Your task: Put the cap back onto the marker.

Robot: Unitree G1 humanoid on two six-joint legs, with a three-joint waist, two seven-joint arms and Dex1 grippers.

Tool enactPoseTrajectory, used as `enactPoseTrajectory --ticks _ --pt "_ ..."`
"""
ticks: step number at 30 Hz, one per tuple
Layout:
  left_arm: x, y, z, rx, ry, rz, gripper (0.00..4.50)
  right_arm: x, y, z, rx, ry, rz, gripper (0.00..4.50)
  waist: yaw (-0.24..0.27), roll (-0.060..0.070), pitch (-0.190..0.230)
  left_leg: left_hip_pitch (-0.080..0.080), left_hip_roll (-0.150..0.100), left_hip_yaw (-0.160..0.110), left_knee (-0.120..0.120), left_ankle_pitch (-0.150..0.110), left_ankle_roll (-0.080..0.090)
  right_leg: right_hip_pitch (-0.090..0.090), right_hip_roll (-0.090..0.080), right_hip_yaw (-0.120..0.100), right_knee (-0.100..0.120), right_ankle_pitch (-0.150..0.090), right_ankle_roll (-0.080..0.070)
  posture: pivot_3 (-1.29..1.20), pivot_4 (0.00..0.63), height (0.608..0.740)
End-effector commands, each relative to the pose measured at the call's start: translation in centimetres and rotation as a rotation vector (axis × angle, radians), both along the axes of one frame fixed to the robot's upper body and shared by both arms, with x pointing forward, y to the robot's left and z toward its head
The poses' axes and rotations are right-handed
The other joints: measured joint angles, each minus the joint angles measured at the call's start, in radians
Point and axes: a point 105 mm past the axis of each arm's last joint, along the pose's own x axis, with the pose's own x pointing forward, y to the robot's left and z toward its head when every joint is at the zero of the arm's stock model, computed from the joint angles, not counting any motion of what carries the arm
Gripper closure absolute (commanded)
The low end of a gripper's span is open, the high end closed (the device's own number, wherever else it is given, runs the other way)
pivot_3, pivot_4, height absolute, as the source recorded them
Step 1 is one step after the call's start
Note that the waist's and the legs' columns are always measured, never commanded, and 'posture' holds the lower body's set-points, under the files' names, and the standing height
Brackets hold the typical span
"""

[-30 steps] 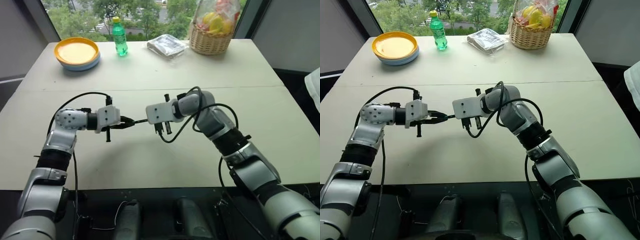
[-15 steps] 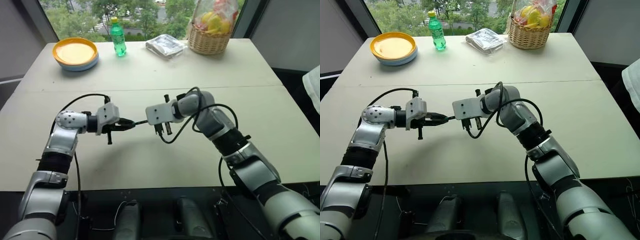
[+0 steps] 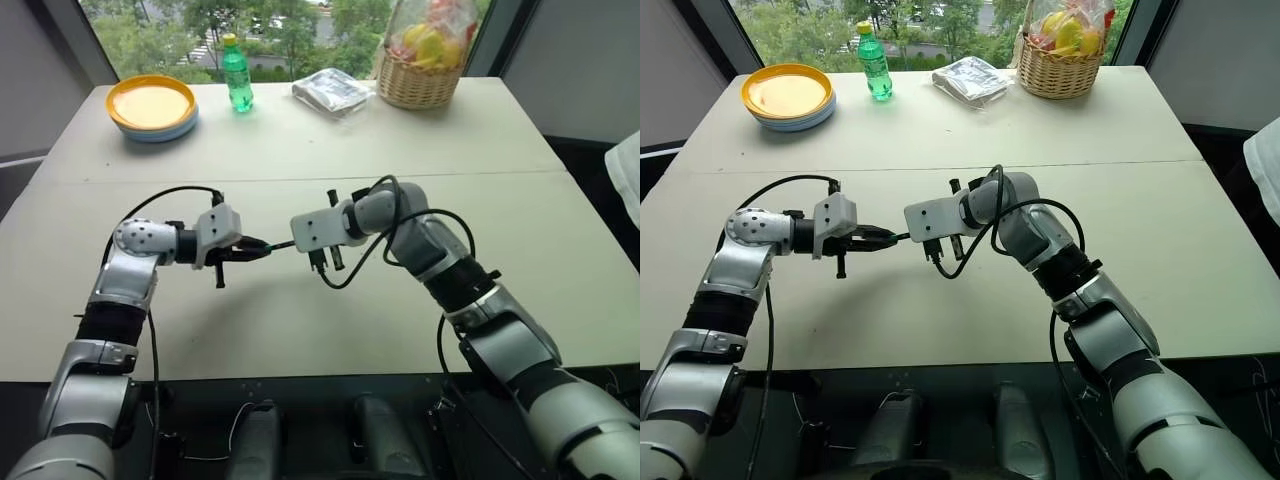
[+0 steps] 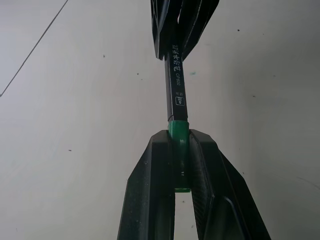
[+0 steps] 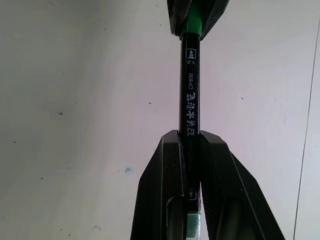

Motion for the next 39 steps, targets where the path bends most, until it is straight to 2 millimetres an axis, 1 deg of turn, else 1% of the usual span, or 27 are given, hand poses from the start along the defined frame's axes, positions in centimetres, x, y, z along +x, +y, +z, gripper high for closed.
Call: enactPoseTrajectory --ticks 1,7,10,13,21,28,39 --pt "-0.9 -4.9 2.5 -0.058 -0.068 -0.16 4.5 -3.8 5.7 2.7 0.08 -0.099 0.278 4.48 0.0 0.0 0.0 0.0 0.0 0.0 0.0 0.0 0.0 0.0 0.0 0.0 0.0 0.0 0.0 0.0 0.15 0.74" --pt "-1.1 -5.3 2.9 -0.062 -0.079 -0.165 4.5 -3.9 5.7 2.0 0.065 -0.09 0.282 4.48 0.0 0.0 0.0 0.0 0.0 0.0 0.0 0.0 0.0 0.0 0.0 0.0 0.0 0.0 0.0 0.0 0.15 0.74" --pt "-1.2 -5.3 2.7 -0.034 -0.088 -0.175 4.5 -4.0 5.8 1.9 0.063 -0.089 0.284 4.48 0.0 0.0 0.0 0.0 0.0 0.0 0.0 0.0 0.0 0.0 0.0 0.0 0.0 0.0 0.0 0.0 0.15 0.74" --pt "-1.2 -4.9 1.7 0.042 -0.097 -0.187 4.5 -3.9 5.8 2.0 0.052 -0.106 0.291 4.48 0.0 0.0 0.0 0.0 0.0 0.0 0.0 0.0 0.0 0.0 0.0 0.0 0.0 0.0 0.0 0.0 0.15 0.74" --pt "-1.0 -3.7 0.0 0.115 -0.083 -0.17 4.5 -4.0 5.8 2.4 0.054 -0.115 0.295 4.48 0.0 0.0 0.0 0.0 0.0 0.0 0.0 0.0 0.0 0.0 0.0 0.0 0.0 0.0 0.0 0.0 0.15 0.74" --pt "-0.7 -3.0 -0.5 0.121 -0.075 -0.136 4.5 -4.0 5.6 2.8 0.061 -0.115 0.29 4.48 0.0 0.0 0.0 0.0 0.0 0.0 0.0 0.0 0.0 0.0 0.0 0.0 0.0 0.0 0.0 0.0 0.15 0.74" --pt "0.0 -2.0 -1.4 0.144 -0.046 -0.082 4.5 -4.3 5.9 3.6 0.077 -0.122 0.302 4.48 0.0 0.0 0.0 0.0 0.0 0.0 0.0 0.0 0.0 0.0 0.0 0.0 0.0 0.0 0.0 0.0 0.15 0.74"
